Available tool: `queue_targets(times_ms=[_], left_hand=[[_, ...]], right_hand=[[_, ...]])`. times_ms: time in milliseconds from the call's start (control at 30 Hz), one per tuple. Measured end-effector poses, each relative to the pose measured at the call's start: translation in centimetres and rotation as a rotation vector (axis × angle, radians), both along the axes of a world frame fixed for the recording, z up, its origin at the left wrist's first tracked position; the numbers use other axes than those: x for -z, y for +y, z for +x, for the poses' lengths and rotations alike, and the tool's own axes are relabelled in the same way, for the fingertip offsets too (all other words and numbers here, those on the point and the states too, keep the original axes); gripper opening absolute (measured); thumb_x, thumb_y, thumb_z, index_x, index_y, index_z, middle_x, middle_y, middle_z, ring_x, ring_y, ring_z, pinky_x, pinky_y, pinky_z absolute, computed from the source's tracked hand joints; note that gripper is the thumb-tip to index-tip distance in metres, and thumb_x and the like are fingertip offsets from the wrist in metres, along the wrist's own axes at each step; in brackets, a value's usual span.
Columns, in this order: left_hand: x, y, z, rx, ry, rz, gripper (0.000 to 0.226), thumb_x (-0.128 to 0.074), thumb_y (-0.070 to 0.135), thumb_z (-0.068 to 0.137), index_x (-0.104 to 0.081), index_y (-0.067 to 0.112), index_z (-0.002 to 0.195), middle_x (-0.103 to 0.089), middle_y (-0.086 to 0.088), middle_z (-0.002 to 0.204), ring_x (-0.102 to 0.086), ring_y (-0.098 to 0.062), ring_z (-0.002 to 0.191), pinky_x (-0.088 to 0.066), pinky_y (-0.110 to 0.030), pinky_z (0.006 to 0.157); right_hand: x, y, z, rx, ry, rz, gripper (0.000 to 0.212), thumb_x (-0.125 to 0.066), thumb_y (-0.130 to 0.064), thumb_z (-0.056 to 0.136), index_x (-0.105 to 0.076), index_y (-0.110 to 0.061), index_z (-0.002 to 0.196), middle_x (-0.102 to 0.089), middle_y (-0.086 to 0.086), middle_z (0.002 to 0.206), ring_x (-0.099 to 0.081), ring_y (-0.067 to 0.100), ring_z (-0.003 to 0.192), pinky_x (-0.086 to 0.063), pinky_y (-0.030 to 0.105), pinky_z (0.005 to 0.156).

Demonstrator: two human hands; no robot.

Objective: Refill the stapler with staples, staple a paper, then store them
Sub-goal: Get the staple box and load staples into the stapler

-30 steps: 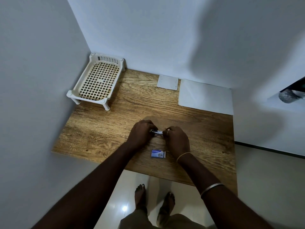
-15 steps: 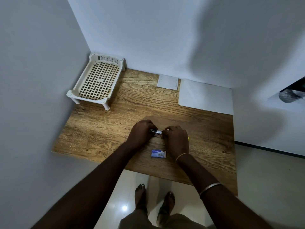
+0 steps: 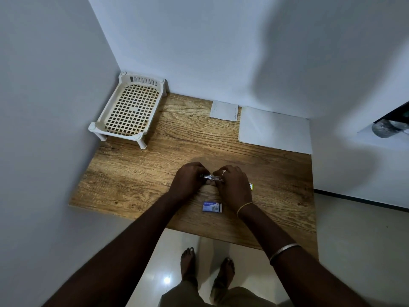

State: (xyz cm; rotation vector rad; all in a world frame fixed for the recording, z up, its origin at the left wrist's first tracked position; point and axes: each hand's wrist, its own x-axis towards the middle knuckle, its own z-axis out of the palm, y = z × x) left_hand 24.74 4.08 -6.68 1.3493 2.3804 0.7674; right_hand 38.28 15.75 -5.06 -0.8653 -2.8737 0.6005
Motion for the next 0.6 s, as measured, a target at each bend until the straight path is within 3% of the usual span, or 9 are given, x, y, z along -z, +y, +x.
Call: queue_targets(times_ms=[133, 333, 600], left_hand=[[0.2, -0.7, -0.4, 0.015, -0.016, 0.005, 0.037, -0.084, 0.028, 0.078, -0.075, 0.019, 0.113, -0.072, 0.003, 0.105, -0.064, -0.011, 0.093, -0.042, -0.019, 0.075], [0.3, -1.2, -0.2, -0.001, -0.025, -0.009, 0.054, -0.083, 0.025, 0.079, -0.066, 0.019, 0.13, -0.069, 0.001, 0.111, -0.062, -0.014, 0.099, -0.041, -0.023, 0.078], [0.5, -0.6, -0.1, -0.034, 0.003, -0.062, 0.031, -0.081, 0.024, 0.08, -0.075, 0.017, 0.11, -0.061, 0.002, 0.105, -0.051, -0.008, 0.091, -0.035, -0.022, 0.071]], right_hand=[[0.0, 1.0, 1.6, 0.115, 0.089, -0.121, 0.036, -0.075, -0.026, 0.086, -0.071, -0.022, 0.122, -0.071, 0.001, 0.117, -0.063, 0.02, 0.108, -0.051, 0.034, 0.09], [0.2, 1.8, 2.4, 0.084, 0.013, -0.107, 0.037, -0.076, -0.036, 0.085, -0.071, -0.026, 0.121, -0.075, -0.001, 0.108, -0.064, 0.021, 0.101, -0.052, 0.039, 0.089], [0.8, 2.0, 2.1, 0.08, 0.069, -0.121, 0.017, -0.07, -0.033, 0.089, -0.078, -0.028, 0.103, -0.074, -0.002, 0.095, -0.062, 0.021, 0.091, -0.051, 0.037, 0.075]])
